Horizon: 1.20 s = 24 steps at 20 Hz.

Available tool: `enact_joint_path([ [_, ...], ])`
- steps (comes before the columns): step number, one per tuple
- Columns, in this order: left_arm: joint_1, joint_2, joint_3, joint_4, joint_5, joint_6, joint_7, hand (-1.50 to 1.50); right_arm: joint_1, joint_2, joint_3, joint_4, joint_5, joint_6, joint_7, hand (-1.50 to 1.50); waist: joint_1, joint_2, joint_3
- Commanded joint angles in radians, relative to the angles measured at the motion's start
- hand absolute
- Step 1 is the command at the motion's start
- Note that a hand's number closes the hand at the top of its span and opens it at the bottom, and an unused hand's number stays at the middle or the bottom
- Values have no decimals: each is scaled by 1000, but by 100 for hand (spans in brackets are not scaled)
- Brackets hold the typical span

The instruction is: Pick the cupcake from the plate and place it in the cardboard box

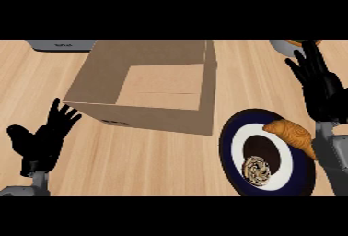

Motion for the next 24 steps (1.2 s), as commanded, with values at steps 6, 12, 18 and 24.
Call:
enact_joint_path([
  [6, -33, 75, -29, 0, -199, 60, -89, 0, -3, 99, 52, -166, -120, 233, -183, -150, 7, -32, 16],
  [12, 31, 14, -74, -8, -216, 70, -91, 0, 295, 168, 76, -83, 124, -75, -310, -150, -3, -30, 14],
  [18, 6, -18, -74, 9, -246, 64, -83, 0, 345, -53, 79, -135, 214, 115, -309, -150, -3, -30, 13],
  [24, 11, 18, -44, -12, -238, 49, -76, 0, 329, -309, 147, -189, 386, 231, -150, -150, 4, -32, 10],
])
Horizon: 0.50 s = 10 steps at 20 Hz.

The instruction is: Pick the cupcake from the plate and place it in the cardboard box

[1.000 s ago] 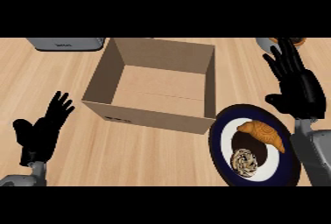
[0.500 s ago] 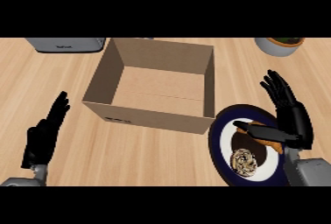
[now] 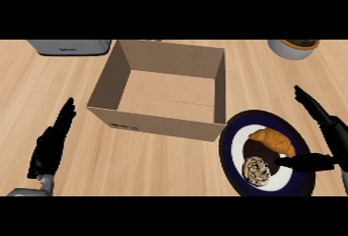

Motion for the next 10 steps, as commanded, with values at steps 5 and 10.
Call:
enact_joint_path([
  [5, 12, -29, -13, 6, -5, 1, -15, 0, -3, -284, 146, -137, 154, 259, 255, -150, 7, -1, -3],
  [10, 8, 4, 23, -3, 7, -39, -3, 0, -23, -307, 172, -213, 117, 412, 394, -150, 9, 1, 0],
])
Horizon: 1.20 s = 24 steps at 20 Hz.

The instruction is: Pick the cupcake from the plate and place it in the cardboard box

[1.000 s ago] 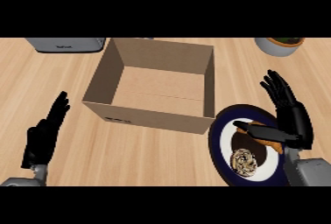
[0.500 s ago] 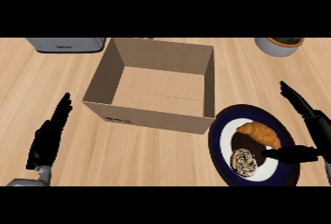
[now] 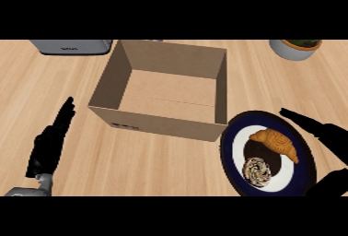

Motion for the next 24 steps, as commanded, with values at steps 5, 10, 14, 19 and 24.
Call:
enact_joint_path([
  [5, 15, -46, 4, 18, -44, 5, -34, 0, 19, 102, 107, -208, 88, 75, 336, -150, -2, 1, 2],
  [10, -34, -64, 37, 13, -66, -8, 4, 0, 2, 187, 74, -182, 151, 131, 400, -150, -1, 2, 2],
  [14, 31, -39, 59, -92, -45, -55, 75, 0, 59, 188, 54, -88, 252, 129, 271, -150, 1, 1, 3],
  [19, 44, -92, 57, -25, -107, -53, -13, 0, 95, 276, 73, -78, 367, 143, 288, -150, -1, 2, 2],
  [24, 13, -79, 123, -30, -92, -118, 16, 0, 96, 339, 16, -51, 411, 178, 254, -150, -1, 2, 2],
])
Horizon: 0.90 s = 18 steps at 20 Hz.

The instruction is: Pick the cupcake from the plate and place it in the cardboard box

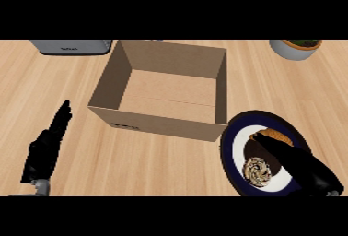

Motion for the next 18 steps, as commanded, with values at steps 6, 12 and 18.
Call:
enact_joint_path([
  [6, 13, -51, 15, -22, -58, -28, 25, 0, 67, 93, -28, 5, 132, 28, -61, -150, -1, 0, 0],
  [12, -43, -39, 86, 21, -44, -82, 18, 0, 40, 141, -96, 45, 163, 59, -95, -150, -2, 0, 0],
  [18, -21, -90, 63, -38, -91, -75, 64, 0, 26, 203, -104, 93, 222, 76, -125, -150, 0, 0, 0],
])
